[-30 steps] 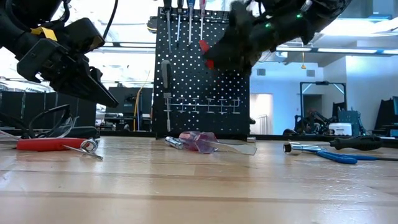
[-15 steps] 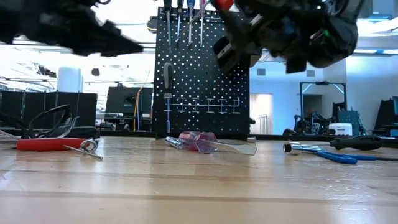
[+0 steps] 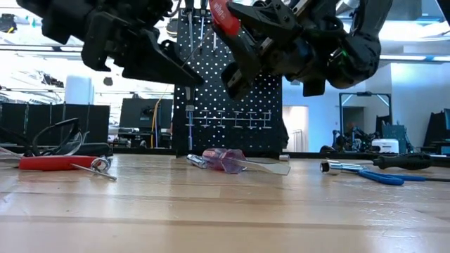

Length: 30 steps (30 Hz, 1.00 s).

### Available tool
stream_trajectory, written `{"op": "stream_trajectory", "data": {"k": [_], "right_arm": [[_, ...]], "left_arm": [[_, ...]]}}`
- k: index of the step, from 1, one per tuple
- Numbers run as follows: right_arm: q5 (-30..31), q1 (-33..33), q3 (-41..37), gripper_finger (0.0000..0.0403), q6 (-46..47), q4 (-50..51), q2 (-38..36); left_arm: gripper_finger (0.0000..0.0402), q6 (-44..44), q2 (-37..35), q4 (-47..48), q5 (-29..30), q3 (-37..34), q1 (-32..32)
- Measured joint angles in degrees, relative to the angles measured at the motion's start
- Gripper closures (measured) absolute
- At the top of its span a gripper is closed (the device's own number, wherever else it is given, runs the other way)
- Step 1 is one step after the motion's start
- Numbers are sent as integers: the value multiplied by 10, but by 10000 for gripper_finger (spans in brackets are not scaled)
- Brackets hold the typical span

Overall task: Hang tools onto peg board
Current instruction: Hang the allen wrench on the pegboard

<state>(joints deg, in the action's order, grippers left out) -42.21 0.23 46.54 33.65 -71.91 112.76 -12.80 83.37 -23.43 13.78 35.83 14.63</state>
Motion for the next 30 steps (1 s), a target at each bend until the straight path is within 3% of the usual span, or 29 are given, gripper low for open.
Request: {"op": "stream_trajectory", "data": {"k": [20, 26, 30], "right_arm": [[3, 0, 0, 289, -3, 28, -1], [17, 0, 0, 288, -5, 30, -1], [23, -7, 0, 265, -6, 39, -2]], "left_arm": [[390, 44, -43, 42, -11, 4, 14], [398, 43, -43, 46, -14, 4, 14], [400, 52, -43, 52, -13, 3, 14]]}}
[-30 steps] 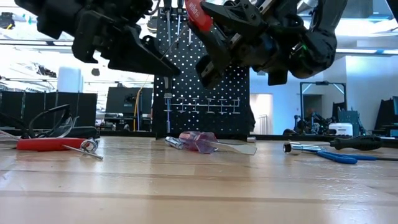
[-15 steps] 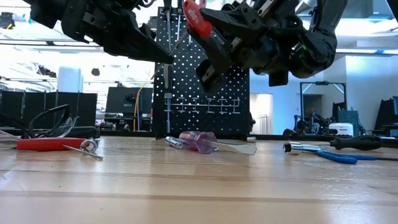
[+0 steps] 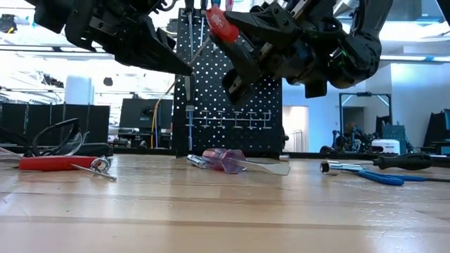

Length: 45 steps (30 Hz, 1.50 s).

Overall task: Hang tools onto peg board
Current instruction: Hang the allen wrench on the pegboard

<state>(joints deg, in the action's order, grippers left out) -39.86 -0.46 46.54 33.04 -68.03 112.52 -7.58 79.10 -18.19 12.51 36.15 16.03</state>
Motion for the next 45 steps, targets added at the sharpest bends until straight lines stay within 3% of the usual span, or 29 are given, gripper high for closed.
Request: {"op": "stream_trajectory", "data": {"k": [7, 12, 15, 19, 22, 24, 27, 31, 35, 39, 43, 45], "right_arm": [[-12, -21, -5, 226, -9, 56, -16], [59, -26, -30, 231, -69, 161, -78], [171, -14, -38, 236, -133, 280, -138], [416, 44, -37, 241, -251, 407, -213], [615, 110, -37, 245, -331, 427, -239], [699, 148, -37, 248, -385, 417, -242], [725, 178, -28, 251, -441, 412, -230], [725, 189, -16, 245, -412, 369, -179], [733, 182, 9, 214, -435, 364, -135], [772, 184, 51, 161, -525, 376, -111], [816, 202, 102, 123, -673, 391, -93], [877, 216, 130, 117, -739, 393, -78]], "left_arm": [[401, 50, 0, -54, 37, -47, -1], [401, 78, 0, -107, 45, -72, -11], [401, 102, 0, -114, 58, -74, -18], [401, 138, 0, -124, 123, -73, -19], [401, 155, 0, -134, 149, -73, -19], [401, 165, 0, -136, 159, -73, -19], [401, 178, 0, -136, 177, -73, -19], [401, 183, 0, -138, 184, -73, -19], [401, 188, 0, -135, 184, -73, -19], [401, 189, 0, -132, 184, -73, -21], [401, 192, 0, -127, 184, -73, -29], [401, 197, 0, -124, 185, -73, -32]]}}
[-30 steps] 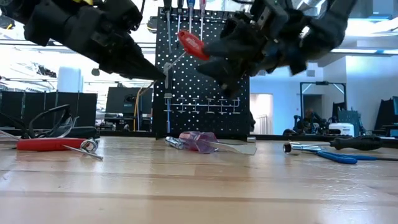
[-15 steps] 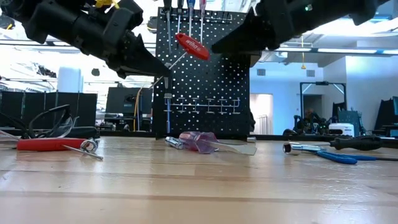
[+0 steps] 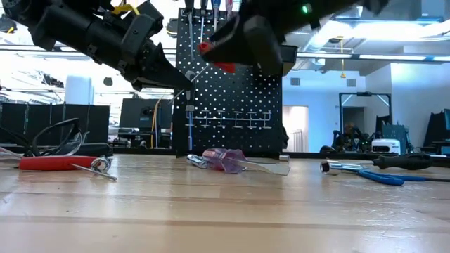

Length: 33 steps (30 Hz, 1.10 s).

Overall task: Hang tools onto peg board
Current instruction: Hang the allen wrench on the pegboard

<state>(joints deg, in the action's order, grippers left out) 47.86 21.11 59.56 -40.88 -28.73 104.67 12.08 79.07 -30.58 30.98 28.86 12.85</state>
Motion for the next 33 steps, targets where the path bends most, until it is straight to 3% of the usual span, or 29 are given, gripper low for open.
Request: {"op": "stream_trajectory", "data": {"k": [3, 6, 24, 28, 33], "right_arm": [[157, 15, 39, 117, -60, 0, 25], [232, 11, 60, 117, -75, 0, 45], [260, -24, 83, 125, -50, 16, 90], [260, -24, 84, 160, -28, 15, 90], [255, -33, 84, 235, -7, 18, 90]], "left_arm": [[401, 8, 0, 2, 0, 0, 0], [401, 8, 0, 0, -1, 0, 1], [401, 8, 0, 1, -1, 0, 1], [401, 10, 0, 0, -1, 0, 1], [401, 11, 0, -3, -1, 0, 1]]}}
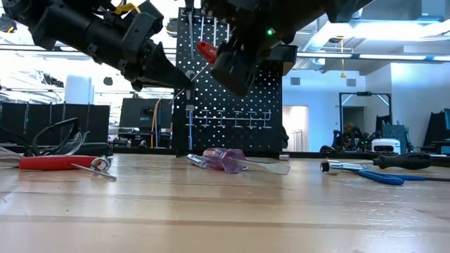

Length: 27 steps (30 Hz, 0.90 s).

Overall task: Hang tools onto peg board
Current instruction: Hang the allen wrench on the pegboard

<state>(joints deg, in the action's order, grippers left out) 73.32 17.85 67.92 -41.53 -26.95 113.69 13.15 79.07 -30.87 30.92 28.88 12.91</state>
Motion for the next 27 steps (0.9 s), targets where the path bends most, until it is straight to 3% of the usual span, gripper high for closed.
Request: {"op": "stream_trajectory", "data": {"k": [6, 11, 15, 20, 27], "right_arm": [[-5, -2, 1, 301, 6, 8, 0], [-3, -2, 1, 305, 28, 11, 0], [5, -2, 0, 305, 19, 22, -3], [32, -3, -1, 305, 64, 132, -30], [150, -4, 0, 305, 115, 391, -71]], "left_arm": [[401, 0, 0, 2, -6, 0, 0], [401, 0, 0, 2, -7, 0, 0], [377, -8, 0, 10, -11, 0, 0], [323, -19, -9, 46, -13, 0, 0], [270, -24, -76, 169, -13, 0, 0]]}}
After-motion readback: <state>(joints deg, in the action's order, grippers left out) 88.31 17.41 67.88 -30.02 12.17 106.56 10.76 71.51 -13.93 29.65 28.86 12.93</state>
